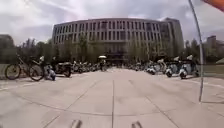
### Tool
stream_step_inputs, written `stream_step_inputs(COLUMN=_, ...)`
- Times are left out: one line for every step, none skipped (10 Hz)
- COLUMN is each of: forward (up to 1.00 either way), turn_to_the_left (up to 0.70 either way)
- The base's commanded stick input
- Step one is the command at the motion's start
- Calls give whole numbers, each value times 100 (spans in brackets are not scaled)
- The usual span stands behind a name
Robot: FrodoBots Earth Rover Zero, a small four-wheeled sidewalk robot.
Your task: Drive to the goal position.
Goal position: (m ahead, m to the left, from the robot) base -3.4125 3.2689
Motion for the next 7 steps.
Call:
stream_step_inputs(forward=85, turn_to_the_left=-3)
stream_step_inputs(forward=85, turn_to_the_left=-35)
stream_step_inputs(forward=85, turn_to_the_left=-35)
stream_step_inputs(forward=85, turn_to_the_left=-35)
stream_step_inputs(forward=85, turn_to_the_left=-35)
stream_step_inputs(forward=85, turn_to_the_left=-35)
stream_step_inputs(forward=85, turn_to_the_left=-35)
